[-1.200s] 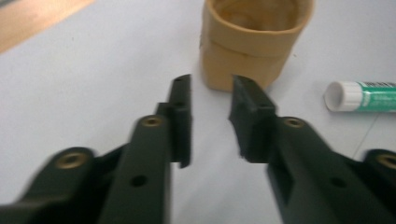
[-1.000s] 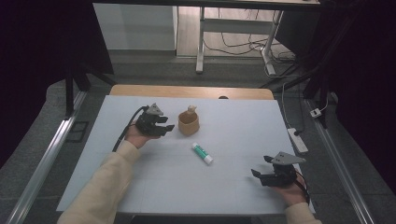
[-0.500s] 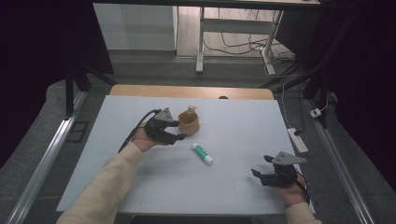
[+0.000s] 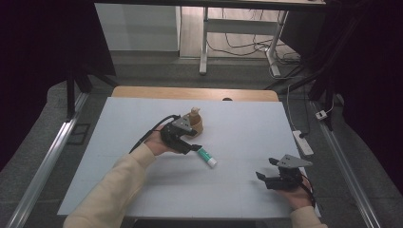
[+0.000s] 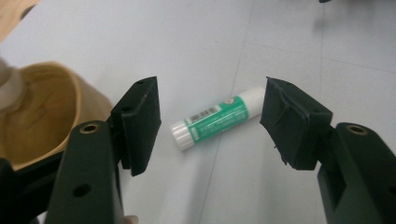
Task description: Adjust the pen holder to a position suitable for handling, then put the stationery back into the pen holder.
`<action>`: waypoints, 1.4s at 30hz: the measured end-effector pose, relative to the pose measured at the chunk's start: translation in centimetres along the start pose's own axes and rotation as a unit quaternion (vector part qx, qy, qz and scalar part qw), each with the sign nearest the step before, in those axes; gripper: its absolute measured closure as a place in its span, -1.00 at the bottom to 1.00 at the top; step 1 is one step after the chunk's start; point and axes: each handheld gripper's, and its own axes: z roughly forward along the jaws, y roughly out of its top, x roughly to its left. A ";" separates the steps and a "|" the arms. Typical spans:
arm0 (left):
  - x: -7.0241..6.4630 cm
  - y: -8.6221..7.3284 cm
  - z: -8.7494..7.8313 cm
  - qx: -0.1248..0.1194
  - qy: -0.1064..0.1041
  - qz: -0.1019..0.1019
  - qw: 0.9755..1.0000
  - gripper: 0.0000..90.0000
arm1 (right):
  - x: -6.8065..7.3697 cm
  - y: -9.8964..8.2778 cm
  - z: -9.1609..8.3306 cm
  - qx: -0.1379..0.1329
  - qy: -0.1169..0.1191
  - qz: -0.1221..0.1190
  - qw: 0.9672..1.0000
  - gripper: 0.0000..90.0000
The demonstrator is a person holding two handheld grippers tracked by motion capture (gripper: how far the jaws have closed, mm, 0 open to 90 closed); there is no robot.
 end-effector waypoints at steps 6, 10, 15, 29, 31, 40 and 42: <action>-0.5 0.8 0.7 0.008 -0.019 0.020 1.000 -0.17 | 0.0 0.0 0.0 0.000 0.002 -0.001 1.000 -0.54; -0.8 1.1 1.1 0.016 -0.030 0.032 0.999 -0.17 | 0.0 0.0 0.0 0.000 0.002 -0.001 1.000 -0.54; -1.2 1.4 1.5 0.024 -0.039 0.045 0.998 -0.17 | 0.0 0.0 0.0 -0.001 0.002 -0.003 1.000 -0.53; -2.0 2.7 3.3 0.060 -0.066 0.085 0.992 -0.16 | 0.0 0.0 0.0 -0.001 0.003 -0.001 1.000 -0.53; -2.1 2.9 3.7 0.067 -0.070 0.092 0.991 -0.17 | 0.0 0.0 0.0 -0.001 0.003 -0.001 1.000 -0.53; -1.8 2.6 5.5 0.097 -0.079 0.108 0.986 -0.19 | 0.0 -0.1 0.0 0.001 0.005 -0.001 1.000 -0.53; -1.7 2.5 5.9 0.103 -0.078 0.110 0.986 -0.20 | 0.0 -0.1 0.0 0.001 0.006 -0.001 1.000 -0.53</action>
